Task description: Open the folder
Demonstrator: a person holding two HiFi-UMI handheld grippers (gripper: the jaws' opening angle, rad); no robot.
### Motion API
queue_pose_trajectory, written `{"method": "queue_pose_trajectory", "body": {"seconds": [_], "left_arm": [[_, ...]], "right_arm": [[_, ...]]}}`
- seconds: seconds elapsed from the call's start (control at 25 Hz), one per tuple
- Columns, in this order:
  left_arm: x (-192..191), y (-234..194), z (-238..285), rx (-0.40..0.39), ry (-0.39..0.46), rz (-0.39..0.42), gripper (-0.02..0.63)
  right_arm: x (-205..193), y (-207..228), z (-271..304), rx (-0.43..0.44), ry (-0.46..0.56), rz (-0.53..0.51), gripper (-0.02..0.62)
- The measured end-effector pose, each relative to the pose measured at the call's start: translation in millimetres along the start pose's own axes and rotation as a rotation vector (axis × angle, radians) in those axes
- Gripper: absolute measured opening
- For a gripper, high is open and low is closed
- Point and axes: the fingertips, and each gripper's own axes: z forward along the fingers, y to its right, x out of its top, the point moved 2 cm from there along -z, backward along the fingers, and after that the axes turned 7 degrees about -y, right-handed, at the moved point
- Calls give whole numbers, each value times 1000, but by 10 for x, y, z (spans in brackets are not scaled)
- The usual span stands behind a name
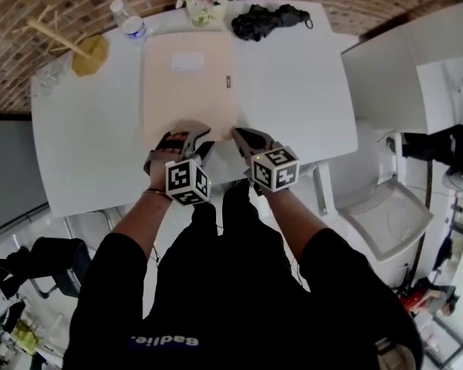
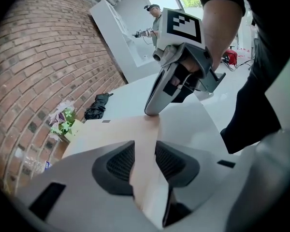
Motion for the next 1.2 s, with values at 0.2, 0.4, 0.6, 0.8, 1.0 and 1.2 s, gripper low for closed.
{"method": "queue_pose_trajectory", "body": {"seconds": [0.2, 0.4, 0.6, 0.8, 1.0, 1.2], "left_arm": [[65, -39, -112, 29, 48, 1, 73], [163, -192, -235, 80, 101, -37, 60], [197, -280, -458, 144, 137, -88, 51], [139, -393, -767, 233, 198, -221, 34], [23, -528, -1083, 316, 263, -355, 23], [-190, -649, -1394, 385, 302, -496, 15]], "right_arm": [[12, -6, 5, -6, -11, -30, 28], [29, 28, 16, -19, -10, -36, 28], [29, 65, 17, -38, -17, -53, 28], [28, 73, 19, -58, -34, -74, 28], [30, 78, 27, -70, -51, -87, 28], [29, 73, 33, -83, -63, -132, 28]]}}
